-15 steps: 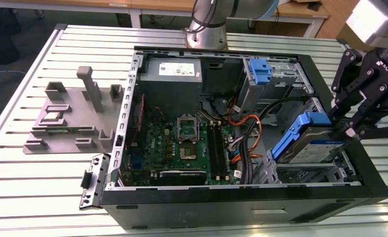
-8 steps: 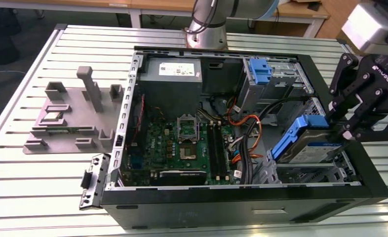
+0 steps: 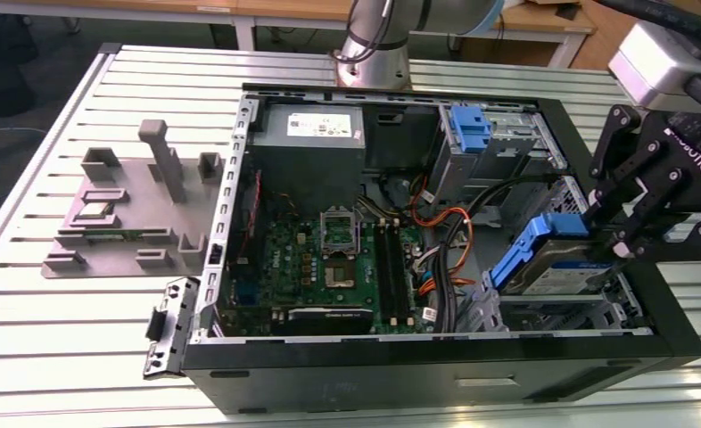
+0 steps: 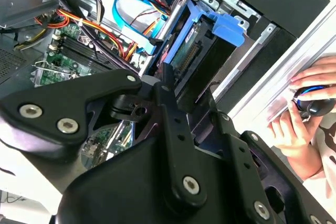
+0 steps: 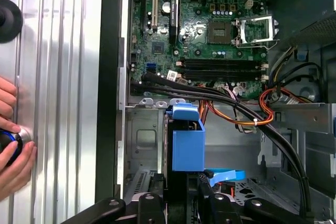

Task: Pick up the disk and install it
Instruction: 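Insert the disk into the insertion slot, then insert the first disk wire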

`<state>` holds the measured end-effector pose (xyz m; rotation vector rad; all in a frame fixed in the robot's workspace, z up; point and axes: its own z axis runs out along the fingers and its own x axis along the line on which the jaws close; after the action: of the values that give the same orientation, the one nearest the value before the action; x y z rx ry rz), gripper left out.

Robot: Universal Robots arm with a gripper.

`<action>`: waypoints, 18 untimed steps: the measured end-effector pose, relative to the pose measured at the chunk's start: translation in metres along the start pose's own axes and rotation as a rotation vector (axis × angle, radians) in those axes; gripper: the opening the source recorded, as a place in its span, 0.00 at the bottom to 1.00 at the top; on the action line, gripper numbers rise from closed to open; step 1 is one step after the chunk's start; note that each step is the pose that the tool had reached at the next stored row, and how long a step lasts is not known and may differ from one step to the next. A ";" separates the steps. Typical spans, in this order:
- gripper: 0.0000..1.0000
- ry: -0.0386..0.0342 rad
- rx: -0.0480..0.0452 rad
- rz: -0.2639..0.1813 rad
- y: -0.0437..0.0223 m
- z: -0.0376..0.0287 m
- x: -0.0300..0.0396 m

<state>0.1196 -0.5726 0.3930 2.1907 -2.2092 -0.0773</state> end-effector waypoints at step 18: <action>0.99 -0.0002 0.0000 0.000 0.0014 0.0004 0.0151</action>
<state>0.1181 -0.5877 0.3925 2.1908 -2.2092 -0.0775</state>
